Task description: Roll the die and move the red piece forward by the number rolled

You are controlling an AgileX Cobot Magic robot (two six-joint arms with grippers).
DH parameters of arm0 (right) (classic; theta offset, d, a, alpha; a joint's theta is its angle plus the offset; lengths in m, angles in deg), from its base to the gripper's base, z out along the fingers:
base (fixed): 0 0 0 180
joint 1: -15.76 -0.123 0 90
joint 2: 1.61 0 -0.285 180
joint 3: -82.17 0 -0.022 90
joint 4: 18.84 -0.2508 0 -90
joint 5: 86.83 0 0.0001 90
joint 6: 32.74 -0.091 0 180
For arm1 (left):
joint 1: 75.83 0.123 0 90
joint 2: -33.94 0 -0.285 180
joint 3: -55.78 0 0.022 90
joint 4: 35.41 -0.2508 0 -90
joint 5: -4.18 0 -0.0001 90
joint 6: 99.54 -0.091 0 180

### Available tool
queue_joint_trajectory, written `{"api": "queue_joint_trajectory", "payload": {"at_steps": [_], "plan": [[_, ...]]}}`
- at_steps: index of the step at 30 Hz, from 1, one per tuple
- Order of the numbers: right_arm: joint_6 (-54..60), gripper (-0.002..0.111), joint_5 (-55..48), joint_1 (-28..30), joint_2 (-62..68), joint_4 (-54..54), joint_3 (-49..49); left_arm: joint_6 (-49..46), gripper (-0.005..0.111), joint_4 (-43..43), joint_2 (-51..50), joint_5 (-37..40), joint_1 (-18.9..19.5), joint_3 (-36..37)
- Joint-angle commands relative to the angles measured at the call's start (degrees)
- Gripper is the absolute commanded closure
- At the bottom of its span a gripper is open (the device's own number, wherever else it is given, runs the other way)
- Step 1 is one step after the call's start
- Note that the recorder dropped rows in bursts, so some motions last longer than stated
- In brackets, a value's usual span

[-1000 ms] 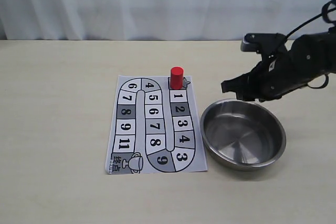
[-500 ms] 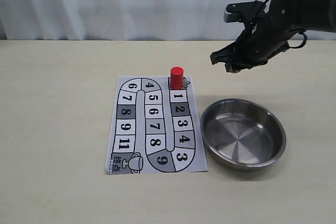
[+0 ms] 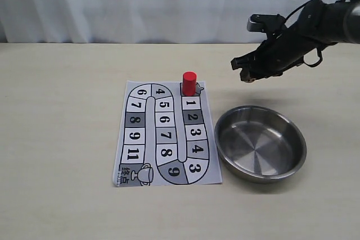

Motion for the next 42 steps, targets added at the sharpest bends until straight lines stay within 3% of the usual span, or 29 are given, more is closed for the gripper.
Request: {"api": "queue_joint_trajectory", "payload": {"at_steps": [1, 3, 6, 11, 13, 16, 22, 42], "plan": [[3.64, 0.104, -0.41, -0.33, -0.11, -1.48, 0.4, 0.16, 0.107, 0.21, 0.02, -0.77, -0.54, 0.11], [6.04, 0.102, -1.9, -1.53, -0.11, -4.64, 0.4, 0.16, 0.107, 0.21, 0.02, -0.77, -0.54, 0.11], [13.24, 0.086, -4.9, -3.29, 0.37, -10.76, 0.4, 0.16, 0.107, 0.21, 0.02, -0.77, -0.54, 0.11], [12.3, 0.034, -6.01, -4.4, 0.49, -11.57, 0.4, 0.16, 0.107, 0.21, 0.02, -0.72, -0.54, 0.11], [12.08, 0.027, -5.92, -4.19, 0.49, -11.34, 0.4, 0.16, 0.107, 0.21, 0.02, -0.72, -0.54, 0.11], [8.92, 0.03, -4.34, -4.05, 0.49, -8.25, 0.4, 0.16, 0.107, 0.21, 0.02, -0.72, -0.54, 0.11], [2.25, 0.047, -2.92, -4.05, 0.49, 1.14, 0.4, 0.16, 0.107, 0.21, 0.02, -0.72, -0.54, 0.11], [0.61, 0.047, -3.25, -4.29, -0.77, 1.94, 0.4, 0.16, 0.107, 0.21, 0.02, -0.72, -0.54, 0.11]]}}
